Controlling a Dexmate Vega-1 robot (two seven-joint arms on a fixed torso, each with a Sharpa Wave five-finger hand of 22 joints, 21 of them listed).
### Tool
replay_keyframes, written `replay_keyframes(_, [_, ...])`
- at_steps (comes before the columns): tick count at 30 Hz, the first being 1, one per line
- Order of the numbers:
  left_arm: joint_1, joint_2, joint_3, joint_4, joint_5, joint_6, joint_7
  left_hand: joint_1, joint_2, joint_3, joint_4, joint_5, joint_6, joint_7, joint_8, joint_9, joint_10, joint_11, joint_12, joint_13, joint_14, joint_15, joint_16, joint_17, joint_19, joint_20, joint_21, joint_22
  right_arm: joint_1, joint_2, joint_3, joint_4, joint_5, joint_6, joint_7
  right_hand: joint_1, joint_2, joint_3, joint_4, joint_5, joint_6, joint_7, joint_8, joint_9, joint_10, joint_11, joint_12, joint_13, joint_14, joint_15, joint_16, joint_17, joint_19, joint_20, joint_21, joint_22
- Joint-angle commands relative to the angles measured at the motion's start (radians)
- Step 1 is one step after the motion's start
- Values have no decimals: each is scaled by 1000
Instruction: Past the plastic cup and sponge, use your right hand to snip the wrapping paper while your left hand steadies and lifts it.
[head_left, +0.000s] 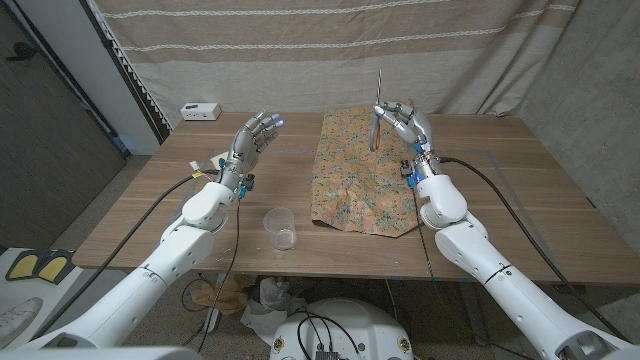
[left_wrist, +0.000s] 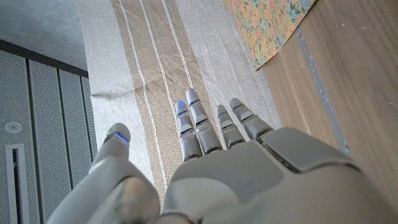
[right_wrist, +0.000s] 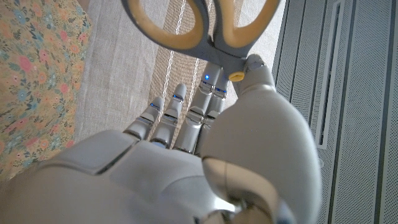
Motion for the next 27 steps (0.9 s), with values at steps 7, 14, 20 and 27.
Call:
replay_keyframes(7, [-40,-17,34,14,11,-17,-45,21,1,8,-2,-5,42,3,11,4,1,27,-10,4,17,-82,4,4,-1,-62,-1,2,19,19,-17,10,67,3,50,104,95,8,-1,3,58,-53,0,3,74,-76,4,5,-5,-172,-3,2,-3,2,-1,3])
replay_keyframes(14, [-57,-21,46,23,22,-21,-56,24,0,9,-1,-5,64,-1,16,4,5,18,-12,5,29,-88,7,5,-2,-61,-1,2,17,25,-22,7,98,-2,66,106,96,10,-1,3,58,-51,0,4,75,-77,4,3,-4,-173,-2,3,-1,2,0,3])
replay_keyframes(20, [-68,-15,57,24,27,-12,-73,31,0,10,-1,-5,67,-16,8,3,-50,15,-39,7,-4,-103,-7,6,-14,-57,-4,3,16,32,-25,6,129,-11,75,109,97,12,-2,3,57,-51,-1,3,79,-75,5,0,0,-175,0,4,-2,3,-1,3])
replay_keyframes(27, [-70,-19,64,21,30,-20,-82,42,0,14,-2,-6,129,-13,22,6,-90,10,-56,9,-29,-103,-10,6,-22,-57,-5,3,28,36,-33,18,137,-10,92,110,96,12,-2,2,59,-51,0,2,73,-76,5,2,2,-174,1,5,-5,4,-2,3])
